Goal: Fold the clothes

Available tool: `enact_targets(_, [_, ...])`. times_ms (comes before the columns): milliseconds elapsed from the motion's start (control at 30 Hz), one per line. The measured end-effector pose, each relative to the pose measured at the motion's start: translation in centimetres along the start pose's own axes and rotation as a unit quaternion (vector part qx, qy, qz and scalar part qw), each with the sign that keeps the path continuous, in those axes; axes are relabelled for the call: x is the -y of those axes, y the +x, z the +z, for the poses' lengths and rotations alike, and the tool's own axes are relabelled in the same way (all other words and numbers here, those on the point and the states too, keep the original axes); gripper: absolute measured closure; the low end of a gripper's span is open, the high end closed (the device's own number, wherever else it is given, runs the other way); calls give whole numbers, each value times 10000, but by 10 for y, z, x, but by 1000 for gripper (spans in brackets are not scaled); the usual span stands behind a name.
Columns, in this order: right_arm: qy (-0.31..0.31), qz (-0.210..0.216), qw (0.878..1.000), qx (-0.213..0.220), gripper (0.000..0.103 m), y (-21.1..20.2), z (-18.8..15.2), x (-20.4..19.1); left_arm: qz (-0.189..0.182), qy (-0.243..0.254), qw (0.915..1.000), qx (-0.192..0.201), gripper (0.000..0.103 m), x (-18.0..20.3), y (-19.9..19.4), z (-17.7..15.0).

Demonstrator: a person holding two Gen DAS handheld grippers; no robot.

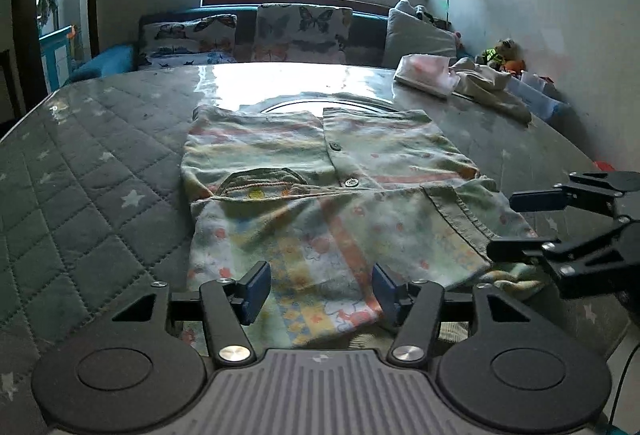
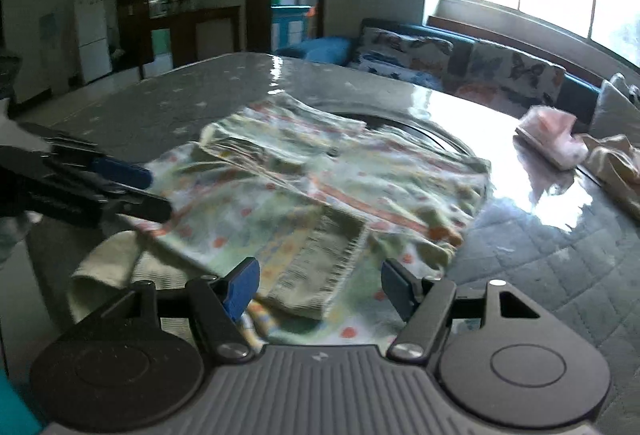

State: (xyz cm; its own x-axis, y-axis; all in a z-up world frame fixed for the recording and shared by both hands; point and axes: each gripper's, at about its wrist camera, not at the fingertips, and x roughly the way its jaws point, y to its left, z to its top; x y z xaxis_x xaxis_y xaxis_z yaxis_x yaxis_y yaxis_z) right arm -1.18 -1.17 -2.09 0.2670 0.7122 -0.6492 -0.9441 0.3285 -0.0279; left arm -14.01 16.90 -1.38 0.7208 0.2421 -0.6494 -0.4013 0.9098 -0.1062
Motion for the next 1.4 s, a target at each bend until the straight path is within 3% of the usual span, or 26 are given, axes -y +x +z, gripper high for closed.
enact_targets(200, [-70, -37, 9999, -144, 31, 0, -9, 4, -124, -221, 9996, -119, 42, 0, -15, 2])
enact_targets(333, [-270, -33, 9996, -51, 29, -17, -11, 2, -404, -340, 9982, -275, 27, 7, -32, 2])
enact_targets(767, [-1344, 212, 9907, -90, 19, -51, -36, -27, -664, -731, 9886, -1135, 27, 22, -31, -24])
enact_targets(833, [-1475, 237, 9888, -41, 18, -52, -37, -32, -712, -755, 9875, -1185, 34, 24, -29, -26])
enact_targets(933, [-1582, 312, 9869, 20, 17, -52, -39, -37, -876, -760, 9858, -1213, 58, 26, -29, -24])
enact_targets(967, [-1613, 337, 9863, 30, 17, -52, -40, -38, -902, -740, 9858, -1209, 72, 26, -29, -22])
enact_targets(1000, [-1649, 362, 9856, 38, 17, -51, -41, -39, -914, -713, 9860, -1197, 79, 26, -29, -21])
enact_targets(1100, [-1738, 417, 9839, 39, 17, -48, -42, -42, -978, -716, 9867, -1082, 87, 22, -33, -11])
enact_targets(1400, [-1730, 519, 9832, 259, 20, -27, -30, -47, -1169, -856, 9878, -574, 90, 4, -28, 36])
